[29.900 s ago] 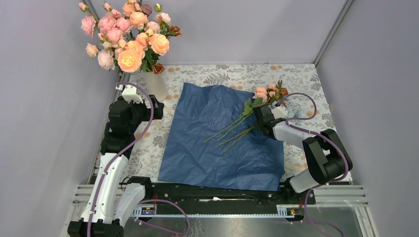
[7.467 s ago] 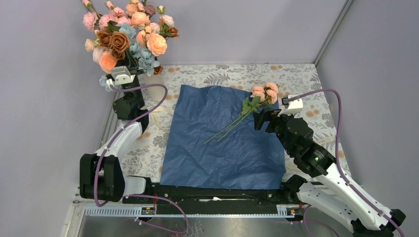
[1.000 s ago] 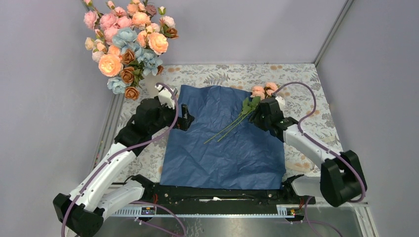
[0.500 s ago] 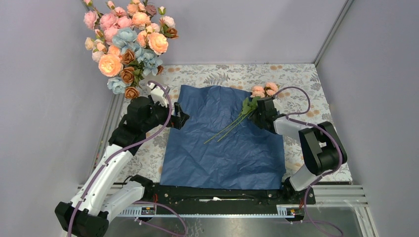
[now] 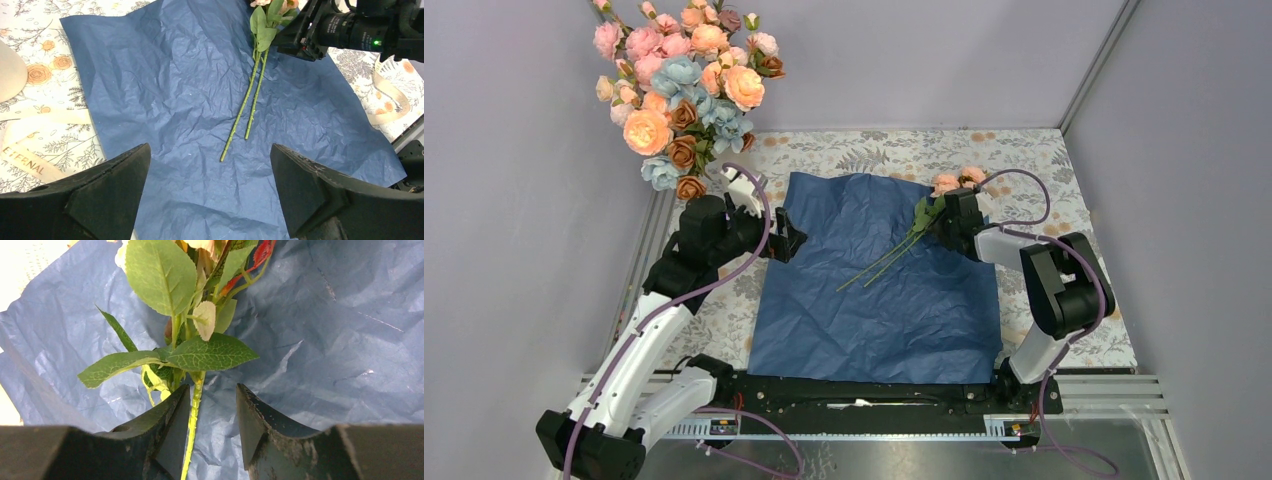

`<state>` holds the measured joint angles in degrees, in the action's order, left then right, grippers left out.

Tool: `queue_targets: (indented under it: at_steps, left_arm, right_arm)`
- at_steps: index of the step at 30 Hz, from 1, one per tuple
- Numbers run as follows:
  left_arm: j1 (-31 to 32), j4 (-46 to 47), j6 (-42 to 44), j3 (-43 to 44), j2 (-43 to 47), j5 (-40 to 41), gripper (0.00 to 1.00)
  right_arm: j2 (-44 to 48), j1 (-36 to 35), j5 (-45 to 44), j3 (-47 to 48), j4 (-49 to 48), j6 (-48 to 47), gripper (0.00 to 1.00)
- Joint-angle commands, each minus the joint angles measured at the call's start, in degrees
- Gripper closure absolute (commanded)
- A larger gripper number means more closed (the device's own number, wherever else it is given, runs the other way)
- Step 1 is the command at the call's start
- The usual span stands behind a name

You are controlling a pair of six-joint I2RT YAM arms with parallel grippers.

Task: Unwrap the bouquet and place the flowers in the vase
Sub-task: Pick up the fake flower from the wrapping paper.

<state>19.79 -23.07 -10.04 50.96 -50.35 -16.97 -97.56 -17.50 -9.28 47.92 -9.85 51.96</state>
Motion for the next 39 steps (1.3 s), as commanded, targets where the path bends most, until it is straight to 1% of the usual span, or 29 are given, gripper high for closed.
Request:
queue_targets:
  at_steps: [1,10,13,17,28,29,33,39]
  left_arm:
    - [-0.3,2.7,0.7,-0.5,0.9,-3.5,0.01]
    - [-0.3,3.2,0.7,-0.8,1.3,-5.2,0.01]
    - [-0.3,3.2,0.7,-0.9,1.5,-5.2,0.01]
    - [-0.3,3.2,0.7,-1.0,1.8,-4.9,0.01]
    - [-0.3,3.1,1.0,-1.2,2.3,-4.1,0.01]
    - [-0.3,3.2,1.0,-1.2,2.4,-4.1,0.01]
    - [-0.3,3.2,1.6,-1.4,2.7,-4.6,0.01]
    - [-0.3,3.8,2.1,-2.1,4.0,-5.5,0.01]
  right_arm:
    - [-1.9,0.4,0.2,2.2,-1.2,0.6,0.55]
    - [-4.7,0.4,-0.2,4.4,-1.2,-0.4,0.56]
    - [-5.7,0.4,0.3,5.4,-1.2,-0.3,0.59]
    - [-6.1,0.4,0.4,6.0,-1.3,0.2,0.70]
    - [-5.0,0.9,-1.6,4.9,-1.6,1.1,0.95]
    - [-4.7,0.8,-1.6,4.8,-1.8,0.9,1.00]
    - [-2.0,1.0,-2.8,3.1,-2.4,0.4,1.00]
    - [8.1,0.9,-7.7,-3.6,-3.3,-0.9,1.00]
